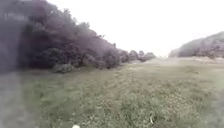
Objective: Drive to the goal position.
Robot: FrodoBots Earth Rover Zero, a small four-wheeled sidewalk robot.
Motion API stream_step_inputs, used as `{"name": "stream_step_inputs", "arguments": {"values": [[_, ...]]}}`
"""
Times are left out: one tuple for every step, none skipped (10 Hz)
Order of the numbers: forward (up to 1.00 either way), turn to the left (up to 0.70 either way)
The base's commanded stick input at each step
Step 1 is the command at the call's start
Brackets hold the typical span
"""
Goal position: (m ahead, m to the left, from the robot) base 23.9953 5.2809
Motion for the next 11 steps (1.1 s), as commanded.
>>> {"name": "stream_step_inputs", "arguments": {"values": [[0.7,-0.14],[0.7,-0.14],[0.7,-0.14],[0.7,-0.14],[0.44,0.0],[0.11,0.0],[0.0,0.0],[0.0,0.0],[0.0,0.0],[0.0,0.0],[0.0,0.0]]}}
